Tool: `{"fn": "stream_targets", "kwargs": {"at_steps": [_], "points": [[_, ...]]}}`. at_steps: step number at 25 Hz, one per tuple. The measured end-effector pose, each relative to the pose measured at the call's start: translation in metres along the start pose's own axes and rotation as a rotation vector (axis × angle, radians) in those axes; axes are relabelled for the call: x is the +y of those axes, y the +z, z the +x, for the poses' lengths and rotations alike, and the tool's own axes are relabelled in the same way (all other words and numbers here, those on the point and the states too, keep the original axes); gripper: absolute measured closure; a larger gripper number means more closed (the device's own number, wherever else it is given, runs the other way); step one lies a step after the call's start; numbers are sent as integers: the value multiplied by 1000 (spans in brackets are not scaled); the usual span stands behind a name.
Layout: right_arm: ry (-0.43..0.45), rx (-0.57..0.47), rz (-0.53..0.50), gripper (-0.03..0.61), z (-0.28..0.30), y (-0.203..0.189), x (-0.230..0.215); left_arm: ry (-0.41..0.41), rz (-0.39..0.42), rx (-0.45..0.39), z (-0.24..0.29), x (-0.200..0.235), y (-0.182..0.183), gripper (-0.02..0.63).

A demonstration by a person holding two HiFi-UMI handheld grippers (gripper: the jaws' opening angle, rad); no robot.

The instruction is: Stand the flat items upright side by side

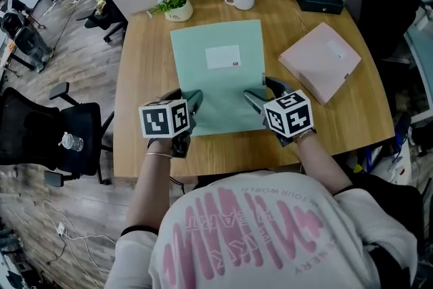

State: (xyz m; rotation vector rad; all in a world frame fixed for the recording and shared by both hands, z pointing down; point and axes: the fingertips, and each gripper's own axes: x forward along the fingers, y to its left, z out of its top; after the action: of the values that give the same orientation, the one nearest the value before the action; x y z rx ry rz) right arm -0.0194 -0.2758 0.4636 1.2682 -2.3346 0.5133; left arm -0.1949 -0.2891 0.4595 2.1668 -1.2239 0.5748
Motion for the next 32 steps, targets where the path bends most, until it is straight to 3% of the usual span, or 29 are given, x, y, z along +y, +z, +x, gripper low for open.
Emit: {"fn": "stream_targets", "kwargs": {"at_steps": [14,20,26,32], "points": [[-96,-93,-116,298,6,32,-12,27,62,-145,-1,3,36,364],[-136,-149,-164,304,5,41,-16,51,69,-247,-6,3,46,382],[-134,-163,-180,308,2,40,-17,60,106,-259,-8,0,41,385],[-137,-190,-189,308,-2,38,-12,68,95,-282,-14,-2,37,383]]}}
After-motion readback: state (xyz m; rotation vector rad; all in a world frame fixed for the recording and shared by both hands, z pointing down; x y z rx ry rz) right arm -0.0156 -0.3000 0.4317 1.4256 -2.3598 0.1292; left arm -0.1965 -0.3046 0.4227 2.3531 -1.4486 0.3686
